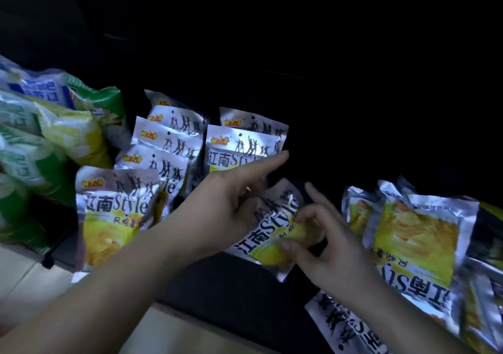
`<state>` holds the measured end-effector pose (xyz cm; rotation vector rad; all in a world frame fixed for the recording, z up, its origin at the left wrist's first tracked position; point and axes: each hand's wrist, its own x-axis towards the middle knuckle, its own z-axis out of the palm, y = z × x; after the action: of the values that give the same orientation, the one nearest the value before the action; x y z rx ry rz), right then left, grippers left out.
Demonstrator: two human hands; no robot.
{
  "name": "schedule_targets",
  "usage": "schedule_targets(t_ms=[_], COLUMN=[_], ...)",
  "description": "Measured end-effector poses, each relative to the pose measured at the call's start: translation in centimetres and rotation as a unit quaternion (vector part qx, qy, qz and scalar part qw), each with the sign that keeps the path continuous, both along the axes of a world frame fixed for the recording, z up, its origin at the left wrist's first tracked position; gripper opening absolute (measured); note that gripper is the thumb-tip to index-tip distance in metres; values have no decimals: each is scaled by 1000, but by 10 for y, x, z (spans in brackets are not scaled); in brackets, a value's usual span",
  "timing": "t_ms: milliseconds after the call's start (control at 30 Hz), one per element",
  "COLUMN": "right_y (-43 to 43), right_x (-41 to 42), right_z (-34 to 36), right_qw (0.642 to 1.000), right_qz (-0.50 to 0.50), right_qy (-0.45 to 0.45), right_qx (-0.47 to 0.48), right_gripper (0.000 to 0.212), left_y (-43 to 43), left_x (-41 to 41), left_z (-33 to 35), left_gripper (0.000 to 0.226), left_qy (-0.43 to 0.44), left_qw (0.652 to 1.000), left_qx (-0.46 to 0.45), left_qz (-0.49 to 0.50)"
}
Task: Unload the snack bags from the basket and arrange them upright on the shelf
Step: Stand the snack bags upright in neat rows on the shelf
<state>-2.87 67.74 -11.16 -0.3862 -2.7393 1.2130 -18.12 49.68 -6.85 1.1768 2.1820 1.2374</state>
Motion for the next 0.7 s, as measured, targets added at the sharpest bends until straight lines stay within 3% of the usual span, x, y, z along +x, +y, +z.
schedule_targets(t_ms=[100, 267, 333, 433, 533, 633, 700], right_y=[-19, -38, -44, -54, -63, -70, -72], right_x=[-18, -36, -45, -60, -70, -78, -83], right_z=[1, -15, -23, -32, -42, -50, -52], right_qw=[998, 986, 971, 961, 957, 950, 950], right_qz=[24, -76, -125, -158, -170, -201, -211], right_qy=[-5, 26, 28, 28, 19, 13, 11], right_qx=[-54, -147, -200, -225, -233, -238, -231], right_gripper=[26, 24, 31, 35, 30, 27, 26], left_y=[-9, -30, -41, -53, -61, -65, -68], left_x=[-6, -16, -20, -17, -9, 2, 7], left_z=[5, -1, -8, -33, -59, -75, -84], left_gripper=[74, 53, 32, 20, 28, 40, 49], left_qy=[24, 242, 224, 107, 53, 56, 52], left_qw=[999, 954, 941, 957, 971, 974, 977], left_qx=[1, 15, 28, -7, -61, -128, -127], left_qz=[26, 179, 252, 269, 227, 179, 164])
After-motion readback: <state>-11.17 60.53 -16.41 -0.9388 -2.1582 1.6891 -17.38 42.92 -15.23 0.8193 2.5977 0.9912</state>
